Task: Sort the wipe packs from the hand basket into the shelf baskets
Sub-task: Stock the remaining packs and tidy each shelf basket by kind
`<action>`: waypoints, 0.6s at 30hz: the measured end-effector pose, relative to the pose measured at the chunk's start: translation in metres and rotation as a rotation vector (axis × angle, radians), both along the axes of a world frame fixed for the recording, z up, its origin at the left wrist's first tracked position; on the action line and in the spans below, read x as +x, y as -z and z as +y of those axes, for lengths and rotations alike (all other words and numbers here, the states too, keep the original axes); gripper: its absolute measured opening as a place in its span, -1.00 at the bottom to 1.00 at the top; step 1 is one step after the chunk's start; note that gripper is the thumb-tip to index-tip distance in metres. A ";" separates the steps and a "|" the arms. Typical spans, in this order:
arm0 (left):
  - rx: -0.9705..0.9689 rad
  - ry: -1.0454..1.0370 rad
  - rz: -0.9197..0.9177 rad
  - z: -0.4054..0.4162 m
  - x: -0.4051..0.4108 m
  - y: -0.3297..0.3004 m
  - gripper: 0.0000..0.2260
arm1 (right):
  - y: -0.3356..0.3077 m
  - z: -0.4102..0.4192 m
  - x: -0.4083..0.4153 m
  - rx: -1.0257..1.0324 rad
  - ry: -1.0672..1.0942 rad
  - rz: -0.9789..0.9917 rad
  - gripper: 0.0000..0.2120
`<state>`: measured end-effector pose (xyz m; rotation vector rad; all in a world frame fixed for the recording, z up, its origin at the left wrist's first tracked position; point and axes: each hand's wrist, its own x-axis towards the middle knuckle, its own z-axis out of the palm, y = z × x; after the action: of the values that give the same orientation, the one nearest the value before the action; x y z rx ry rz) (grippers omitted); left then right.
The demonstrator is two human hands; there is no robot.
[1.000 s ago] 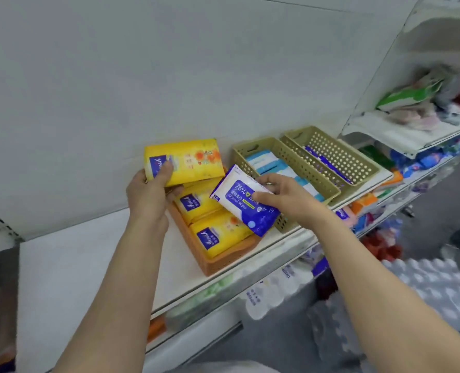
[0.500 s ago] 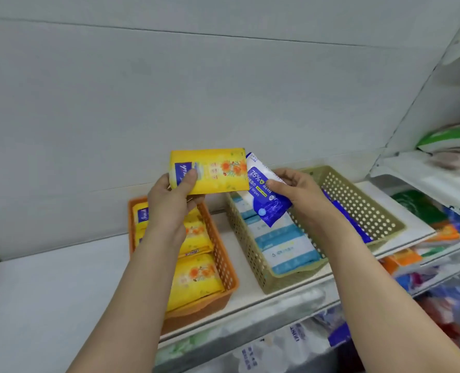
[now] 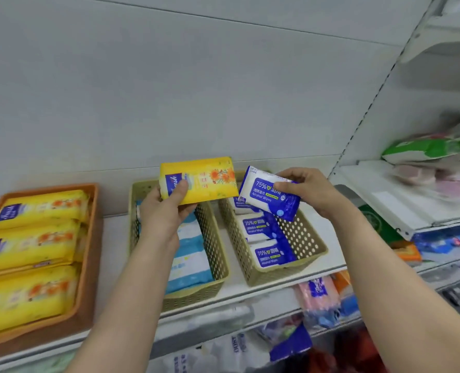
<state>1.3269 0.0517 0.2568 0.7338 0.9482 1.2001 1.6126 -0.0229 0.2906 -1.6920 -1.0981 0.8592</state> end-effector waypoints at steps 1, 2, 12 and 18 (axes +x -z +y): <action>-0.008 -0.029 0.003 -0.002 0.004 0.002 -0.78 | 0.006 0.003 0.009 -0.022 -0.010 -0.033 -0.69; -0.013 -0.052 0.013 -0.002 0.007 0.003 -0.75 | 0.011 0.008 0.015 -0.043 -0.018 -0.066 -0.69; -0.021 -0.184 0.107 -0.006 0.023 0.006 -0.83 | 0.045 0.079 0.028 -0.099 -0.145 -0.218 -0.81; 0.005 -0.220 0.152 -0.003 0.016 0.004 -0.83 | 0.077 0.103 0.015 -0.123 -0.263 -0.597 -0.65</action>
<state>1.3425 0.0482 0.2527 0.7471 1.1762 1.3528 1.6279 0.0797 0.2138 -2.0002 -1.7262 0.5944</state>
